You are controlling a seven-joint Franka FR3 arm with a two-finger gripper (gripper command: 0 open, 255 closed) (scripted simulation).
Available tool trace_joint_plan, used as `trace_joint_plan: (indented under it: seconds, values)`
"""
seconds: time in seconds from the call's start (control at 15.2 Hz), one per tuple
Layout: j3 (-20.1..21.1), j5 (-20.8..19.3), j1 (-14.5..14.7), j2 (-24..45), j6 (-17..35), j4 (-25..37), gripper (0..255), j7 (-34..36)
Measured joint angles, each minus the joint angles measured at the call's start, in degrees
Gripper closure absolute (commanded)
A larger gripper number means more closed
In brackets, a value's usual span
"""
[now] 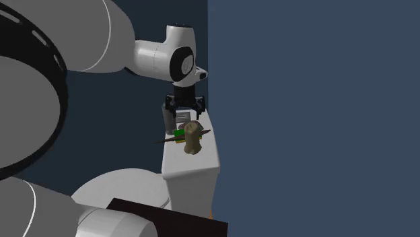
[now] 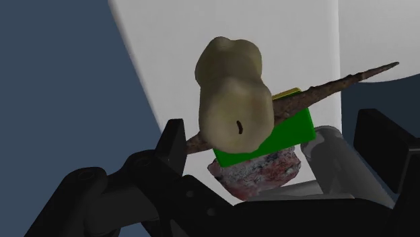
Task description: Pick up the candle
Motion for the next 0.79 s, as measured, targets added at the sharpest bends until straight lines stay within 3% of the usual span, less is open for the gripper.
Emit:
trace_joint_plan:
  seconds: [0.46,0.79]
  values:
    - [-1.36,4.71,1.63,13.91,10.34,4.25,0,-5.27]
    - [-1.58,5.9,1.68,16.46,14.39,2.76,0,-6.72]
